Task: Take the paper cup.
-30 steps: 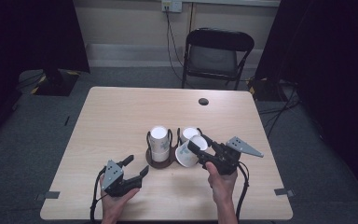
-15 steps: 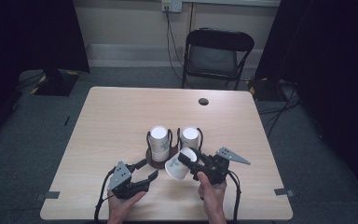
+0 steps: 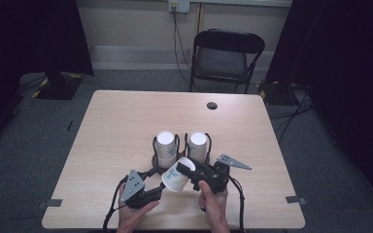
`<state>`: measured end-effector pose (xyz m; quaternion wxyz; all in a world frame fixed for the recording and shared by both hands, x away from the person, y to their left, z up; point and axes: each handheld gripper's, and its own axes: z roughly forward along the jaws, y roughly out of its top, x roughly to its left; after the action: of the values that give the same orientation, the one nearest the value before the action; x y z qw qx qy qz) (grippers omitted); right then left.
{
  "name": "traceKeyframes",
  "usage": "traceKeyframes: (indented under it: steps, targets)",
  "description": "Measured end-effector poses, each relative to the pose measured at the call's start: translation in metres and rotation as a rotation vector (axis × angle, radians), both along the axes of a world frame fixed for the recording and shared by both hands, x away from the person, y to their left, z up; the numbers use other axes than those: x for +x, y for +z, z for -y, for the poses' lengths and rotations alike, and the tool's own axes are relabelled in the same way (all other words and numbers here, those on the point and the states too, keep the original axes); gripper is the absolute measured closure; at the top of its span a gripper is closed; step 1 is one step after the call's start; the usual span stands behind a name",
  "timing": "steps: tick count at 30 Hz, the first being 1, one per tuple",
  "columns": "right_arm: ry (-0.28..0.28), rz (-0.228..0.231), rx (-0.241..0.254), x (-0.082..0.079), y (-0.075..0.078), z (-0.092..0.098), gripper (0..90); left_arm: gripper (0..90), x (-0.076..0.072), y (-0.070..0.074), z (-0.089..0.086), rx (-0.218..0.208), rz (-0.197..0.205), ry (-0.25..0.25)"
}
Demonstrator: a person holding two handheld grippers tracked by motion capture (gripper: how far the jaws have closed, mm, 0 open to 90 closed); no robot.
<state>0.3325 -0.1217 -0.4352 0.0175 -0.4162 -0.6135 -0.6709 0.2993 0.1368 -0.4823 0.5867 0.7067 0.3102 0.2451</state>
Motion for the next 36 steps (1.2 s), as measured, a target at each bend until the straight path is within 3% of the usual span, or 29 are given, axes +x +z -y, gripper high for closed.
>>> traceKeyframes:
  steps: [3, 12, 16, 18, 24, 27, 28, 30, 36]
  targets:
    - [0.008, -0.003, -0.003, -0.001, -0.001, -0.003, 37.3, 46.7, 0.001, -0.001, 0.004, 0.006, -0.006, 0.002]
    - [0.065, -0.022, 0.014, 0.0, -0.003, -0.012, 36.8, 56.3, -0.003, 0.001, 0.008, 0.012, 0.038, -0.021]
    - [0.098, -0.074, 0.018, 0.008, -0.006, -0.012, 35.9, 60.8, -0.005, 0.0, 0.01, 0.017, 0.051, -0.028]
    - [0.101, -0.088, -0.003, 0.008, -0.006, -0.012, 34.9, 63.1, -0.006, 0.001, 0.01, 0.005, 0.058, -0.032]
    - [0.105, -0.099, -0.004, 0.009, -0.006, -0.012, 34.8, 67.6, -0.006, 0.0, 0.009, 0.005, 0.06, -0.032]
    - [0.105, -0.103, -0.003, 0.01, -0.006, -0.011, 34.2, 78.3, -0.006, -0.001, 0.006, -0.012, 0.057, -0.04]
    - [0.087, -0.087, -0.03, 0.01, -0.006, -0.011, 33.0, 80.2, -0.005, -0.002, 0.003, -0.033, 0.048, -0.041]
    - [0.08, -0.085, -0.047, 0.009, -0.006, -0.011, 32.8, 81.2, -0.003, -0.002, 0.0, -0.051, 0.041, -0.053]
    - [0.074, -0.09, -0.038, 0.01, -0.008, -0.011, 32.5, 82.7, -0.003, -0.002, -0.002, -0.048, 0.033, -0.067]
